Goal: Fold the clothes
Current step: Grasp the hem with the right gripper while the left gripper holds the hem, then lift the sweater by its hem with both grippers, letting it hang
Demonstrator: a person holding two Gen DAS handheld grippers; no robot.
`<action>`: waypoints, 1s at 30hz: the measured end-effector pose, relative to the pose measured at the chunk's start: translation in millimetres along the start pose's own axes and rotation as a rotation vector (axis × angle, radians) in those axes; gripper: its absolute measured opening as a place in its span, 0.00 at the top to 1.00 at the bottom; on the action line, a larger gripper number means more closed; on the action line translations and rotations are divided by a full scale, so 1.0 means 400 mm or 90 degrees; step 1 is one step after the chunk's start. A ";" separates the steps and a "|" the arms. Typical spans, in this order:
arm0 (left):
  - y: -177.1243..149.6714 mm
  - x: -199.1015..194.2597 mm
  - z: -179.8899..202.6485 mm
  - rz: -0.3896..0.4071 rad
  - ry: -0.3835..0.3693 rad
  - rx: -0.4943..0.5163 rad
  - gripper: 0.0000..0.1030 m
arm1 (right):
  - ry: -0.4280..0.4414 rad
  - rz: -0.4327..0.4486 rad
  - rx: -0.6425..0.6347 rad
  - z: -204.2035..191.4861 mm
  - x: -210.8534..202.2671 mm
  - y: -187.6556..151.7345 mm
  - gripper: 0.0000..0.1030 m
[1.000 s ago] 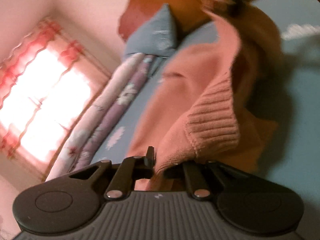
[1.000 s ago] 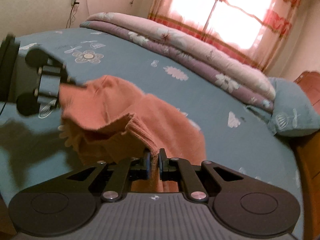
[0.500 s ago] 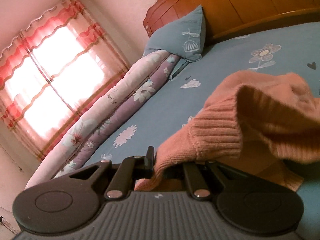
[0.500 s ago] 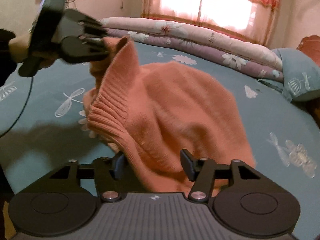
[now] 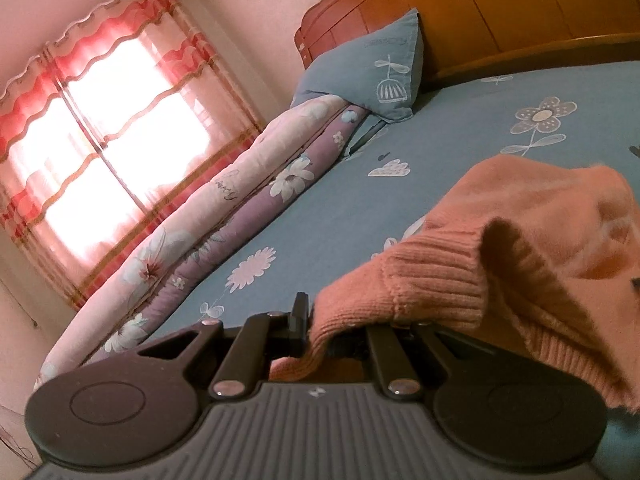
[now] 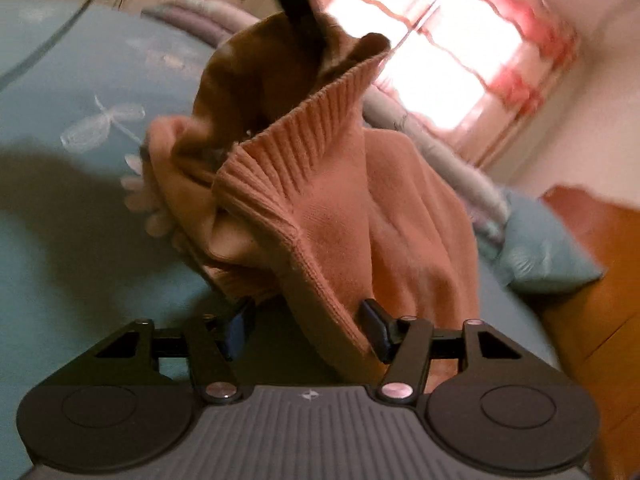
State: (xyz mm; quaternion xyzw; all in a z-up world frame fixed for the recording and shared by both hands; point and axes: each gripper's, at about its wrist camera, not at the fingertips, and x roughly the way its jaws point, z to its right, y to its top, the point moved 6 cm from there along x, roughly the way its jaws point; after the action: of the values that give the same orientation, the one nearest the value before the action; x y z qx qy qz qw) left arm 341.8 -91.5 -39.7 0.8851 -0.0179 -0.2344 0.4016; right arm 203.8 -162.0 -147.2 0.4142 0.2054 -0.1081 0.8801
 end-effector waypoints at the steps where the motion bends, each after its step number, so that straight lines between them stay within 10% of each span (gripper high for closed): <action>1: -0.006 -0.001 -0.001 -0.001 0.001 0.001 0.92 | -0.006 -0.012 -0.019 -0.005 0.013 0.000 0.74; 12: -0.099 -0.111 0.026 -0.036 -0.022 0.105 0.96 | 0.060 -0.057 0.028 0.171 -0.082 0.038 0.87; 30: 0.002 -0.473 -0.089 0.049 0.081 0.066 0.96 | 0.000 0.083 0.028 0.395 -0.383 0.259 0.93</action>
State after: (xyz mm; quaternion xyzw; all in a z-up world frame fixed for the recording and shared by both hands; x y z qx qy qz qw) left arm 188.9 -25.5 56.8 0.9165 -0.0381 -0.1607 0.3644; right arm 147.4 -215.8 83.3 0.4460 0.1758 -0.0551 0.8759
